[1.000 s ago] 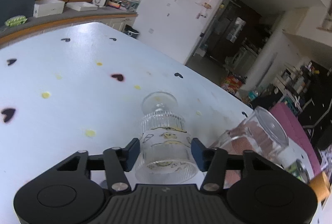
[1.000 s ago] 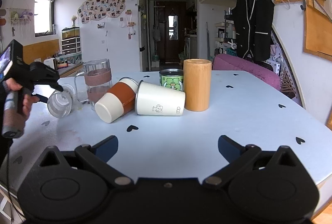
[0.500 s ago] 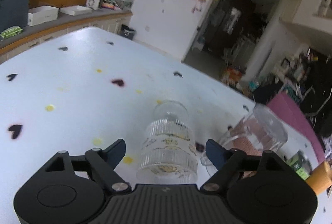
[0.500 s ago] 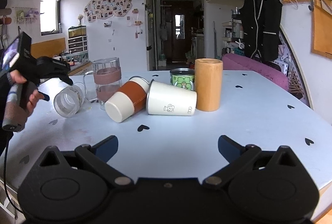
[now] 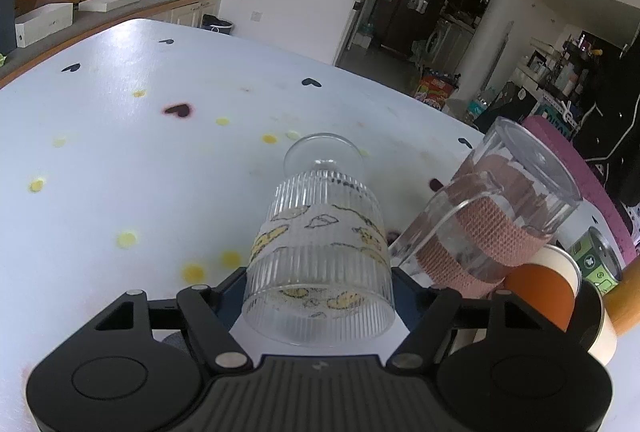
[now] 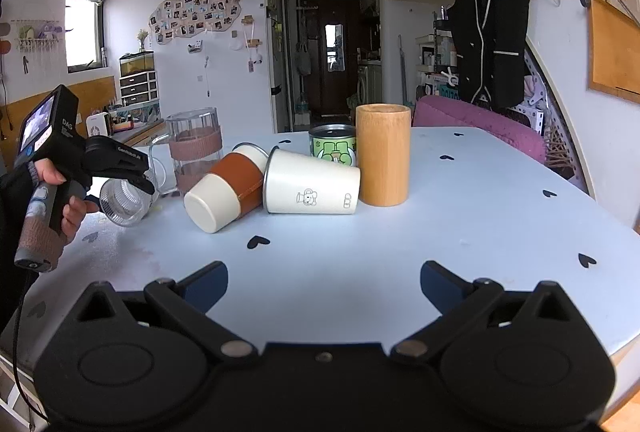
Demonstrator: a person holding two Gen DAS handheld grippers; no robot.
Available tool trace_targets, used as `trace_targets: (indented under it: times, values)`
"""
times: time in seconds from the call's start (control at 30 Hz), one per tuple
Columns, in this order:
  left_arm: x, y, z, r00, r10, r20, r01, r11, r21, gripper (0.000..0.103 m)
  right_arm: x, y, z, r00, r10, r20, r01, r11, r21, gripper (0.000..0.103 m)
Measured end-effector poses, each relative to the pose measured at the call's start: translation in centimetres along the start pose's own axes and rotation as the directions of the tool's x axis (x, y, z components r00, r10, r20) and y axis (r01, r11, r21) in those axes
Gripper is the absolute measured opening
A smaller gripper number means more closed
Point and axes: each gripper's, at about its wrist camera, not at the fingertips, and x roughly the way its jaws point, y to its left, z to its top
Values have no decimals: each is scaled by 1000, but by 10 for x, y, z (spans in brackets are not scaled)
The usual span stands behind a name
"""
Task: Flip cup upright
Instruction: 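Close the left gripper around the body of the lying glass, then lift the glass off the table with the left gripper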
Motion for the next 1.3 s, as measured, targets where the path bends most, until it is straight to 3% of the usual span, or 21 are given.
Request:
trace_targets:
  times: [0.17,0.5,0.77,0.9,1.03,1.23,1.3]
  values:
    - [-15,3,-9,1000,12,-19,-11,999,33,74,-1,1,-1,1000,5,4,-5,1000,2,103]
    - [-64,25,-56,999,-32,-12,33,992,125,74,1,6,1,998,59,1,-59,998,25,103]
    - [-104,40,-92,998,-66,-13,67,974,217,74,8,19,6,987,158,12,-159,986,51,103]
    - [-122,44,-110,997,-75,-15,76,962,261,74,26,34,17,979,204,-21,-202,977,70,103]
    - [-136,45,-124,997,-77,-11,77,949,307,74,51,54,33,957,284,-52,-280,957,81,103]
    - [-147,44,-137,996,-86,3,79,931,357,74,89,101,55,888,446,-114,-439,895,84,103]
    - [-146,46,-138,996,-92,7,83,929,360,74,104,121,59,853,497,-160,-491,868,81,99]
